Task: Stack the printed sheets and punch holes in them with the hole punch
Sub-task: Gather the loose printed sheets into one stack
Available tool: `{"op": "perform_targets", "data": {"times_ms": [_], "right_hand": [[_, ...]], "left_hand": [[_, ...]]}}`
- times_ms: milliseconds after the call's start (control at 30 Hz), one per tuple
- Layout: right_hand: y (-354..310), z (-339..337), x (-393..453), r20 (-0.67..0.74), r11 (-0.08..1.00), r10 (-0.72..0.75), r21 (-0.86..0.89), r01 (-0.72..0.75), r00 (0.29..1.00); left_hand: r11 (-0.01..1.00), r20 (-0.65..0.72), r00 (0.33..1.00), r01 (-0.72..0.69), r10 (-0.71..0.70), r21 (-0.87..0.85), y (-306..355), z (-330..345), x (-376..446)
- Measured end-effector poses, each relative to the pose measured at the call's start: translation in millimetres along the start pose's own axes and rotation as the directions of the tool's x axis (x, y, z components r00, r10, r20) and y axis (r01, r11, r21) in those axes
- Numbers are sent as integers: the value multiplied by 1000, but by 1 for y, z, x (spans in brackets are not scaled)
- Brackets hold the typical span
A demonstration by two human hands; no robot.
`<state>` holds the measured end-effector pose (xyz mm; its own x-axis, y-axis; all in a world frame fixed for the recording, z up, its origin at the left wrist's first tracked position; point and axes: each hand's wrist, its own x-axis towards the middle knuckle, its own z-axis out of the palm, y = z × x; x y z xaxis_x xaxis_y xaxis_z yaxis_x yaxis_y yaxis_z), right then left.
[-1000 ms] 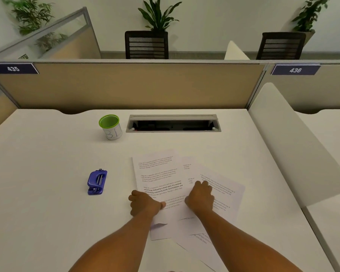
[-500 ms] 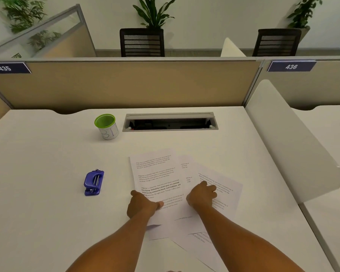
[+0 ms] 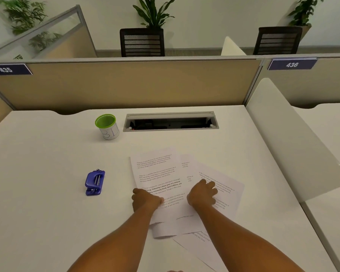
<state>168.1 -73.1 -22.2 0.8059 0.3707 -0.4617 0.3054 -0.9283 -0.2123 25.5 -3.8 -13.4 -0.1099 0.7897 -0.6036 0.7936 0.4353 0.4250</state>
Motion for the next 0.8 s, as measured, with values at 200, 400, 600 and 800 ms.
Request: {"op": "perform_targets", "data": {"times_ms": [200,400,600,800], "right_hand": [[7,-7,5,59,999,-9,48,6,998],[23,-14,17,-8,975,-117,188,116,993],[22,-23,26,11,907,-132,405,116,991],[18,-32,32,92,775,-107,631,25,990]], "left_hand": [[926,38,999,-21,38,-376,-14,-8,21],[844,118,946,-206,301,-495,-13,-30,28],[772,185,841,-349,508,-532,-1,-55,22],[753,261,766,-399,588,-524,6,-74,24]]}}
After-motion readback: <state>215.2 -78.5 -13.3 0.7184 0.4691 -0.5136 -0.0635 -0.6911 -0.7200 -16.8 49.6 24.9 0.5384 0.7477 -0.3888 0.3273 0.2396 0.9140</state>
